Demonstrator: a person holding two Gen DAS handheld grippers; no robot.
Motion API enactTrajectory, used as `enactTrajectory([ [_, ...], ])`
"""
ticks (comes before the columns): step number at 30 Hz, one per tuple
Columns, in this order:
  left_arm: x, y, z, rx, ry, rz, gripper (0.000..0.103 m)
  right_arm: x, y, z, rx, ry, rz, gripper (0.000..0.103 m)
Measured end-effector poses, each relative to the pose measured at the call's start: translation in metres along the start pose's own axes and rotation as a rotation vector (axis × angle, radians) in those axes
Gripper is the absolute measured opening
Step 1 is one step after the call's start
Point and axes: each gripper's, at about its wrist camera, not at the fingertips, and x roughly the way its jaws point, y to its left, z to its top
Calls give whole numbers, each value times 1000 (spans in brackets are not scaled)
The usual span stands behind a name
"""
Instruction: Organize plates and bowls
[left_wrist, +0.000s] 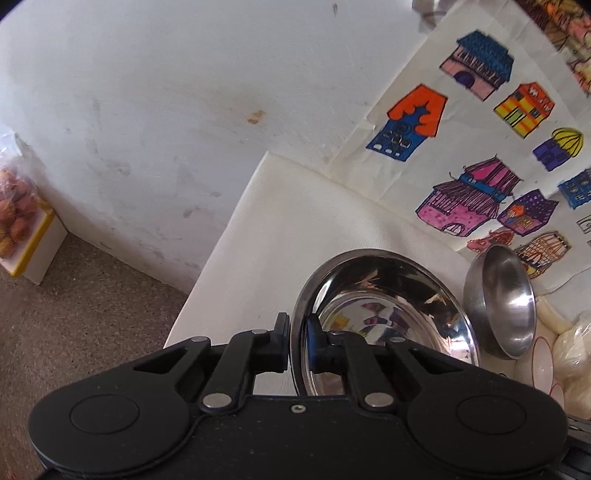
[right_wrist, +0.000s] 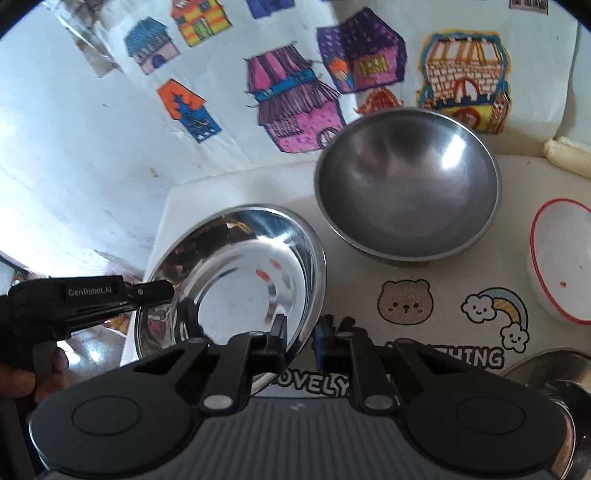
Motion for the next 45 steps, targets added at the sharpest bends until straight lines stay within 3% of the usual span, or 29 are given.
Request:
enactTrajectory([
  [10, -49, -11, -34, -76, -55, 29, 9, -33, -2, 1, -65, -14, 77, 17],
  [20, -93, -20, -88, -176, -106, 40, 9, -76, -9, -30, -199, 23, 142, 18],
  [30, -106, -35, -130, -168, -111, 52, 11, -102, -27, -63, -228, 61, 180, 21],
  [38, -110, -52, -146, -84, -113, 109, 17, -106, -34, -72, -249, 79, 181, 23],
  [45, -96, -47, -153, -46, -56, 123, 18, -101, -34, -82, -265, 108, 169, 24],
])
